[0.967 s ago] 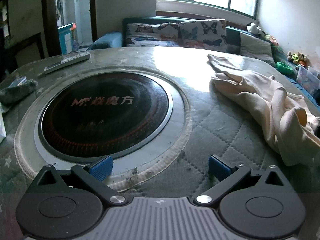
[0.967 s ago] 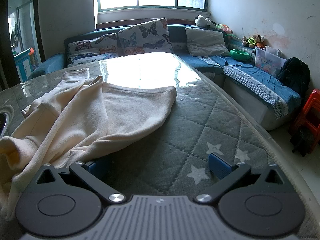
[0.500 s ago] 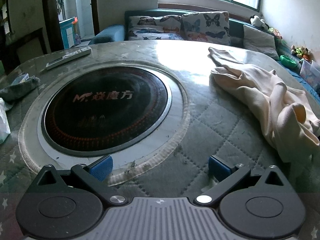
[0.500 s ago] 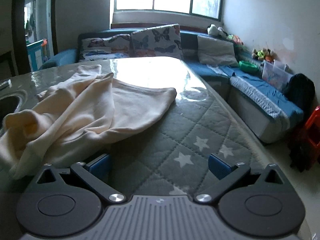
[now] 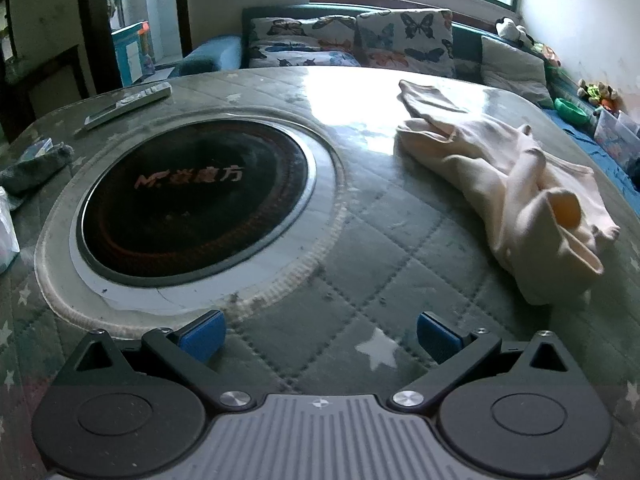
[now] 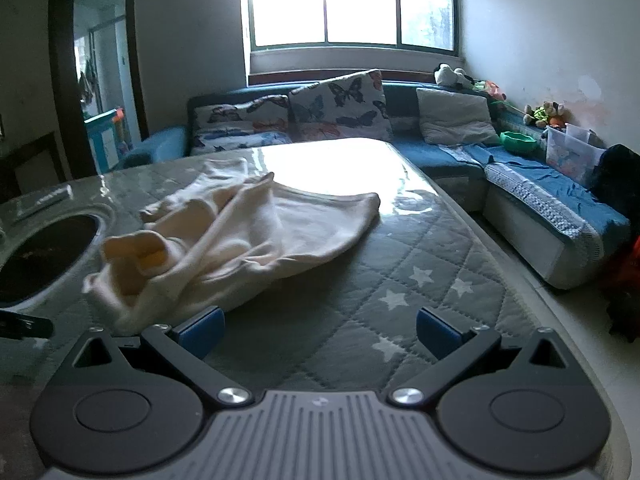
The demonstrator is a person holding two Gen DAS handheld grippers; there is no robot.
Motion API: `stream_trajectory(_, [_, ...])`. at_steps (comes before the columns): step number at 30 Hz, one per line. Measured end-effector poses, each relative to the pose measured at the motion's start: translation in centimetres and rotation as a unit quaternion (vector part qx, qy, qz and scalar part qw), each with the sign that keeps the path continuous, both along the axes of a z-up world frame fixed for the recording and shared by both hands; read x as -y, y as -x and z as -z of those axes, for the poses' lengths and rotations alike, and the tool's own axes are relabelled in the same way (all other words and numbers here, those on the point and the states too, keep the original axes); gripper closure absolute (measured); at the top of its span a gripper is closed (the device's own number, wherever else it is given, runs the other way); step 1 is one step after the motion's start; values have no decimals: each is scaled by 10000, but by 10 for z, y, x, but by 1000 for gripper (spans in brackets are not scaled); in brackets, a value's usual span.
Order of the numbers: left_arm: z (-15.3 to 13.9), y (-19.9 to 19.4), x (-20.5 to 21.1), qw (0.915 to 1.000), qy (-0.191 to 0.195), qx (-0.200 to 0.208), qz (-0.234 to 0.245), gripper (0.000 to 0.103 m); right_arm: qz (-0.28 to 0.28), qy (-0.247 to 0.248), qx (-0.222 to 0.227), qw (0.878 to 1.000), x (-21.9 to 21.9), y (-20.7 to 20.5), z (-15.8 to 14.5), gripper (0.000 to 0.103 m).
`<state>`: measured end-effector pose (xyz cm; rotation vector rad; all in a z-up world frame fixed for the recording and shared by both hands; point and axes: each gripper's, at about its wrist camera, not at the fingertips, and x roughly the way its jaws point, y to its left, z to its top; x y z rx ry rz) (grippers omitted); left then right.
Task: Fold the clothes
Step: 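Move both grippers toward the crumpled cream sweatshirt on the mat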
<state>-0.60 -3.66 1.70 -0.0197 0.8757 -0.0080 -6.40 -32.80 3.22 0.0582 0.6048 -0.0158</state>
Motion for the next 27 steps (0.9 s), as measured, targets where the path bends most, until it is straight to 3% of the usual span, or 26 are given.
stream_trajectory(27, [-13,12,29,9994,-153,54,299,0,-157,-496,86,9986,-16,23,-14,0])
